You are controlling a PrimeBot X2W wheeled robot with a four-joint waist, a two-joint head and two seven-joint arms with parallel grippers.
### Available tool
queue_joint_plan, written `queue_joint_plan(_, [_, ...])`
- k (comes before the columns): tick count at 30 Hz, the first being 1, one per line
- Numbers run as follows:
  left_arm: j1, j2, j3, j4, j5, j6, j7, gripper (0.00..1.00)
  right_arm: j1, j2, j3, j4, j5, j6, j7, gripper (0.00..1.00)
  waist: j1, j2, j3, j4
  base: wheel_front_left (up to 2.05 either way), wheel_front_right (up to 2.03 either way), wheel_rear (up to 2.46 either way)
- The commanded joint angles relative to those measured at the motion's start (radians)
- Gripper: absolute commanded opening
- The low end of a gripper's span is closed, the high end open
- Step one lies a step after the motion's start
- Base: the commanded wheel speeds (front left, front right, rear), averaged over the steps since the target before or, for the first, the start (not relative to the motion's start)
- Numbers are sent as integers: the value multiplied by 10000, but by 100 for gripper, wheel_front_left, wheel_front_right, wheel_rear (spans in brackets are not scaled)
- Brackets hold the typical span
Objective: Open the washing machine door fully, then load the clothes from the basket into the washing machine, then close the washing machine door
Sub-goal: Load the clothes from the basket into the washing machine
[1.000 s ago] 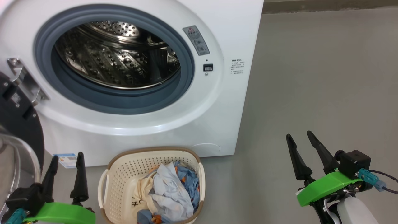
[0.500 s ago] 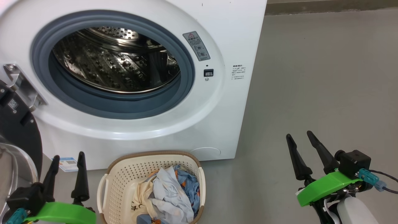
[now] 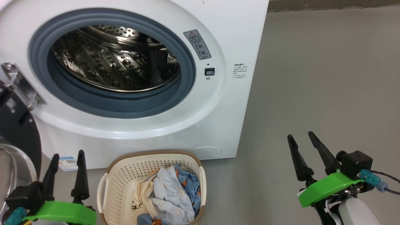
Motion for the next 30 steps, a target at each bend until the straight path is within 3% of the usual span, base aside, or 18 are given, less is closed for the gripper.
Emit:
queue_joint_plan(1, [-394, 190, 372, -185, 148, -19, -65, 100, -133, 23, 200, -220, -60, 25, -120, 100, 0, 0, 6, -4, 0, 0, 0])
queue_joint_plan(15, [-509, 174, 311, -128, 193, -39, -65, 100, -214, 92, 191, -268, -104, 25, -120, 100, 0, 0, 416, -127, 0, 0, 0])
queue_joint_plan(30, [-1252, 420, 62, 331, -56, -80, -65, 100, -662, 360, 57, -507, -346, 25, -120, 100, 0, 0, 2116, -510, 0, 0, 0])
